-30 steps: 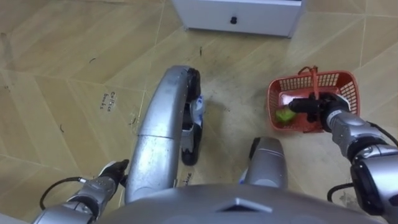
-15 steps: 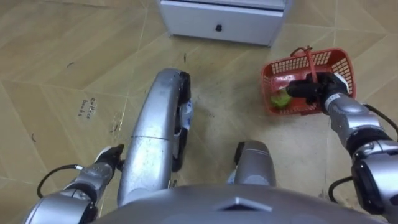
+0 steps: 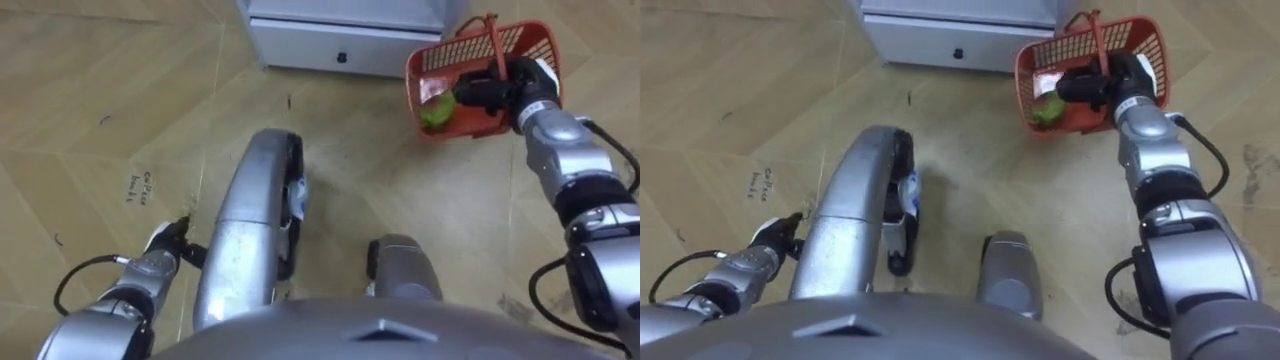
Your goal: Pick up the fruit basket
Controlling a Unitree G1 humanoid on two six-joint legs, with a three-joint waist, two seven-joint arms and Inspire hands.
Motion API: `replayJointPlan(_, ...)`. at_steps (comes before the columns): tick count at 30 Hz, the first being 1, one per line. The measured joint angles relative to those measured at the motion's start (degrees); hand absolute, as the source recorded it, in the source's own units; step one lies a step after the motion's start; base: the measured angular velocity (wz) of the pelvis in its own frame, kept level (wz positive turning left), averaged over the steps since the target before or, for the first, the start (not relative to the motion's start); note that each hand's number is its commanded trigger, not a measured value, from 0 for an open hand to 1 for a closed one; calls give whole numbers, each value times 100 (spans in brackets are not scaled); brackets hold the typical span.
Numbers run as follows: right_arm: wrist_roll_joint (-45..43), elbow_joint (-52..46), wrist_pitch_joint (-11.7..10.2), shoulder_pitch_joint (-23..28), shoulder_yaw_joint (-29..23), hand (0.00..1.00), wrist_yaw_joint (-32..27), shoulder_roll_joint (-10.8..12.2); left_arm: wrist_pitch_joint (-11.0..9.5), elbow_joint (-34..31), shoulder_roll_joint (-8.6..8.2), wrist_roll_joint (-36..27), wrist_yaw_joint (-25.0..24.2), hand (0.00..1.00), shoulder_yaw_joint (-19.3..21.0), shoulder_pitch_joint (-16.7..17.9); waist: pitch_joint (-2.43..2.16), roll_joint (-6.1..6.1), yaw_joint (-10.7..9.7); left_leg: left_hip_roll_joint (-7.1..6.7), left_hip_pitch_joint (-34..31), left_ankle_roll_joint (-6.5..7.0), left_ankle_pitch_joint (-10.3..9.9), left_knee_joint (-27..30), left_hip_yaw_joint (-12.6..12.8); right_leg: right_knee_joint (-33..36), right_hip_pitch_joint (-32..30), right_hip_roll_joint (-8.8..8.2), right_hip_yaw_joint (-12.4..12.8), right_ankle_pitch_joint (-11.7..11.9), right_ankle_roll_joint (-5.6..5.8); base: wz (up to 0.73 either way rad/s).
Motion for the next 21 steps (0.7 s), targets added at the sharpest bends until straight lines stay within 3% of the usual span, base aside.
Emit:
replayJointPlan(1, -56, -222, -22, 0, 3, 100, -17, 50, 21, -89, 17, 82, 68, 0, 190, 183, 17, 4, 13, 49, 225, 139, 359, -231, -127, -1033, 412, 0, -67, 10, -15, -99)
replayJointPlan(2, -114, -325, -19, 45, -19, 100, -81, 147, 51, -136, 71, 153, 142, 0, 187, 419, 108, 118, 118, 156, 208, 296, 797, -57, -52, -2097, 1109, 188, -115, 21, -41, -82)
replayJointPlan(3, -97, -423, -22, 168, -66, 100, -136, 107, 73, -192, 95, 252, 150, 0, 168, 493, 115, -1, 109, -4, 224, 290, 728, -418, 126, -2526, 1373, 145, -144, 46, -57, -8)
replayJointPlan(4, -5, -601, -46, 391, -240, 100, -206, -168, 117, -467, 41, 357, 141, 0, 145, 551, -32, -7, 3, -345, 303, 390, 972, -1674, 596, -3079, 1706, 73, -269, 194, -82, 40)
replayJointPlan(5, -3, -595, -50, 406, -400, 100, -298, -199, 132, -661, 90, 383, 161, 0, 171, 705, -18, -97, 49, -357, 445, 640, 1159, -1956, 749, -3288, 1871, 10, -466, 458, -34, 44)
replayJointPlan(6, -56, -655, -32, 471, -414, 100, -308, -180, 180, -692, 126, 401, 187, 0, 208, 730, -51, -161, 53, -346, 572, 668, 1088, -2103, 795, -3381, 1903, 19, -519, 681, -63, 9)
replayJointPlan(7, -275, -947, -1, 645, -439, 100, -250, -180, 264, -747, 125, 482, 254, 0, 262, 694, -56, -168, 79, -330, 837, 679, 1056, -2462, 750, -3420, 1815, 48, -572, 1424, 1, -19)
replayJointPlan(8, -398, -1176, 1, 830, -442, 100, -192, -141, 356, -827, 112, 488, 348, 0, 283, 694, -56, -169, 158, -277, 1259, 615, 1113, -2941, 717, -3264, 1644, 34, -583, 1980, -3, -38)
replayJointPlan(9, -504, -1228, 1, 882, -438, 100, -147, -107, 375, -824, 107, 485, 414, 0, 288, 701, -60, -155, 221, -239, 1511, 583, 1162, -3211, 712, -3107, 1533, 19, -626, 1989, -43, -72)
replayJointPlan(10, -677, -1236, 4, 992, -435, 100, -86, -48, 406, -790, 116, 479, 530, 0, 277, 696, -60, -68, 276, -128, 2072, 516, 1258, -3750, 686, -2894, 1301, 49, -726, 1922, -134, -68)
replayJointPlan(12, -736, -1256, 38, 1161, -438, 100, 8, -42, 411, -738, 133, 407, 674, 0, 272, 710, -77, 83, 274, -60, 2892, 428, 1487, -4604, 553, -3045, 1033, 137, -956, 1812, -198, -48)
replayJointPlan(14, -633, -1515, 92, 1196, -475, 100, -6, -68, 370, -706, 175, 369, 728, 0, 239, 640, -82, 153, 218, 48, 3611, 333, 1749, -5403, 565, -3955, 597, 224, -1014, 1738, -180, -23)
replayJointPlan(16, -449, -1767, 87, 1190, -477, 100, -4, -71, 314, -716, 161, 359, 785, 0, 184, 609, -84, 152, 182, 70, 3967, 264, 1817, -5684, 529, -5024, 521, 218, -1111, 1774, -206, 9)
replayJointPlan(17, -414, -1959, 81, 1188, -484, 100, -3, -71, 314, -828, 122, 359, 785, 0, 187, 620, -92, 144, 144, 67, 4084, 230, 1834, -5735, 467, -5787, 519, 221, -1155, 2051, -250, 32)
replayJointPlan(18, -409, -2044, 61, 1214, -518, 100, -4, -70, 315, -868, 78, 359, 788, 0, 189, 627, -108, 183, 97, 81, 4115, 188, 1838, -5729, 382, -5836, 555, 238, -1253, 2275, -362, 44)
replayJointPlan(19, -362, -2158, 57, 1227, -541, 100, -15, -73, 315, -1009, 38, 358, 790, 0, 186, 684, -170, 194, 89, 111, 4174, 75, 1919, -5817, 293, -6138, 737, 292, -1416, 2349, -452, 39)
replayJointPlan(21, -335, -2378, 56, 1225, -558, 100, -14, -72, 317, -1083, 11, 361, 789, 0, 204, 721, -175, 236, 111, 222, 4343, -37, 1989, -6082, 229, -6491, 1006, 455, -1559, 2501, -546, 21)
